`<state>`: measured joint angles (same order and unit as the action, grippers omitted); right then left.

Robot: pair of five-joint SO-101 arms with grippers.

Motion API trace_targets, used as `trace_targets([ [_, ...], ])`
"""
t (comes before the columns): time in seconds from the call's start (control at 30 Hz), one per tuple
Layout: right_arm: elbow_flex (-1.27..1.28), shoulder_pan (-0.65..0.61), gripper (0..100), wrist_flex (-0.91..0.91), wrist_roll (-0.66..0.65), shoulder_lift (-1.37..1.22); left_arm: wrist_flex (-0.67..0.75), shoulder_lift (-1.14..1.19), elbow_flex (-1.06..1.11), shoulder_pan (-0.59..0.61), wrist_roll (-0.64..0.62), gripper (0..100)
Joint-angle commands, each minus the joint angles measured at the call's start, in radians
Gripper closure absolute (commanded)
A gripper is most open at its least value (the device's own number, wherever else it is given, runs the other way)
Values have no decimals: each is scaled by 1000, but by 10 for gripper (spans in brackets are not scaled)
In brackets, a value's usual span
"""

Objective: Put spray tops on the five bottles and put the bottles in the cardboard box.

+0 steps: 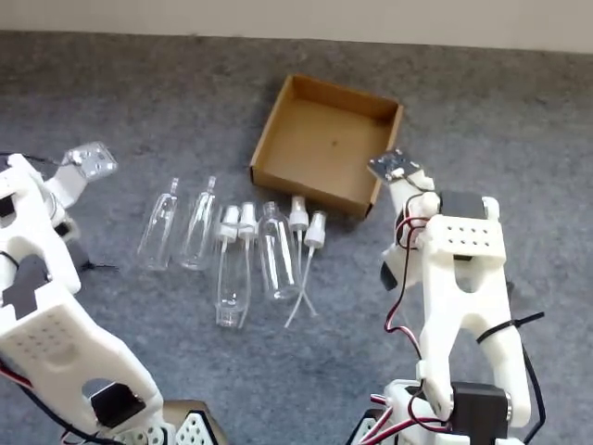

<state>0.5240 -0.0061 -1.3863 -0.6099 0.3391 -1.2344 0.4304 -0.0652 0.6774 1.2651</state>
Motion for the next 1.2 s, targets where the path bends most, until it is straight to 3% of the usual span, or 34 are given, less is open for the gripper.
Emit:
trace_targets([
  [0.0, -5, -7, 994, -13, 9, 42, 8, -35, -64, -25, -307, 838],
  [0.23, -7, -8, 994, -13, 11, 42, 14, -21, -125, -48, -882, 839],
  [0.33, -5, -8, 994, -13, 11, 42, 15, -21, -74, -76, -1005, 838],
  [0.47, -5, -8, 994, -13, 11, 42, 15, -22, -24, -97, -1077, 838],
  [0.63, -5, -8, 994, -13, 11, 42, 8, -35, -27, -81, -1008, 830],
  [0.8, -5, -8, 994, -13, 11, 42, -103, -25, -117, -77, -919, 694],
  [0.97, -5, -8, 994, -13, 11, 42, -198, -35, -285, -64, -816, 712],
  [1.07, -4, -8, 994, -13, 11, 42, -282, -25, -386, -85, -632, 727],
  [1.17, -4, -8, 994, -13, 11, 42, -353, -24, -400, -125, -316, 731],
])
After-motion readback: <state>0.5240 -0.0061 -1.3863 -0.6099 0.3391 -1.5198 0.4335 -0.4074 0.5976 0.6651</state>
